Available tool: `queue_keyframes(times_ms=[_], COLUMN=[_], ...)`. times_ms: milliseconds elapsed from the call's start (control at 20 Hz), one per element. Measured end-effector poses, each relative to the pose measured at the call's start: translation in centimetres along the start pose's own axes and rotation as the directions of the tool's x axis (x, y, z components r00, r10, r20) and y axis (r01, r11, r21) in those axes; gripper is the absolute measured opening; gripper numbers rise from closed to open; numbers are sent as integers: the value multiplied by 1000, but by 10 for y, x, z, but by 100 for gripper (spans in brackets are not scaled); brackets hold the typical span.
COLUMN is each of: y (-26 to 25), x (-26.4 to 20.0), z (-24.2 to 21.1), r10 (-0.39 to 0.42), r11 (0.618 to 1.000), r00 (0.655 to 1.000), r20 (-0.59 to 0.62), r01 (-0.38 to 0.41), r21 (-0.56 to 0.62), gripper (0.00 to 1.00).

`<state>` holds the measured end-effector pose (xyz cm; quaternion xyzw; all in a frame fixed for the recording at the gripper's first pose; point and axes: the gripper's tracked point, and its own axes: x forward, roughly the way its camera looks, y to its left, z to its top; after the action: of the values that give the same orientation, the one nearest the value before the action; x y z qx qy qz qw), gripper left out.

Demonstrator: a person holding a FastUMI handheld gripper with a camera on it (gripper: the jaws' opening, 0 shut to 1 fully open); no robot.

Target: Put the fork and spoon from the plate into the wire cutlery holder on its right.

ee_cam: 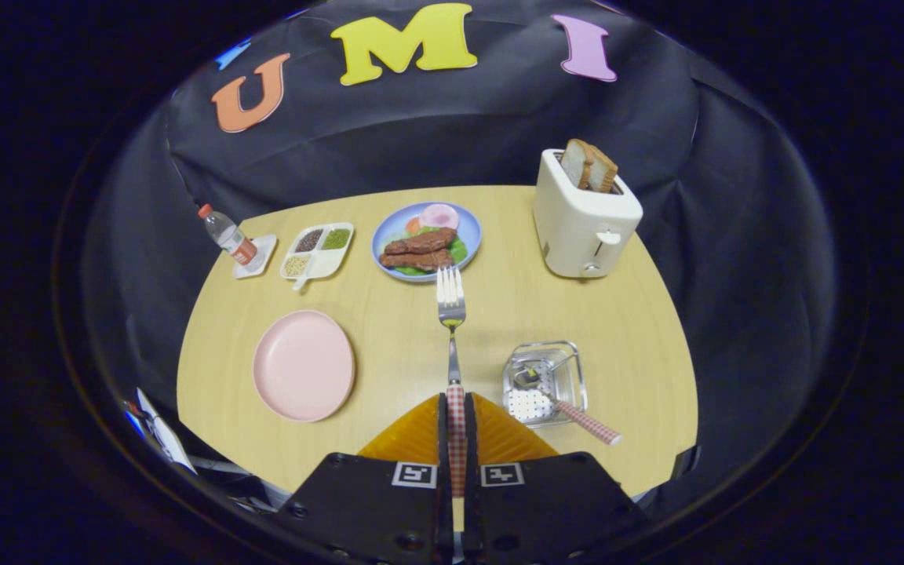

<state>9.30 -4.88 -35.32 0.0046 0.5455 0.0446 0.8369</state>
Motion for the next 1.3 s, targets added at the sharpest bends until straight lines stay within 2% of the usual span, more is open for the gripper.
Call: queue_keyframes(times_ms=[250,350,450,650,1100,1300], y=[-38,-49,-52,-55,-68,-64], x=[-3,-5,-6,-5,-1,6], z=[4,-6,-17,-37,-52,-51], r10=[-29,-51,-32,14,14,40], r11=[997,994,997,1000,998,993], r00=[998,993,983,947,869,814], r20=[-52,-110,-181,-322,-494,-580], r01=[25,40,18,-12,21,32], r21=[-71,-103,-81,9,64,113], gripper=[6,6,6,6,8,8])
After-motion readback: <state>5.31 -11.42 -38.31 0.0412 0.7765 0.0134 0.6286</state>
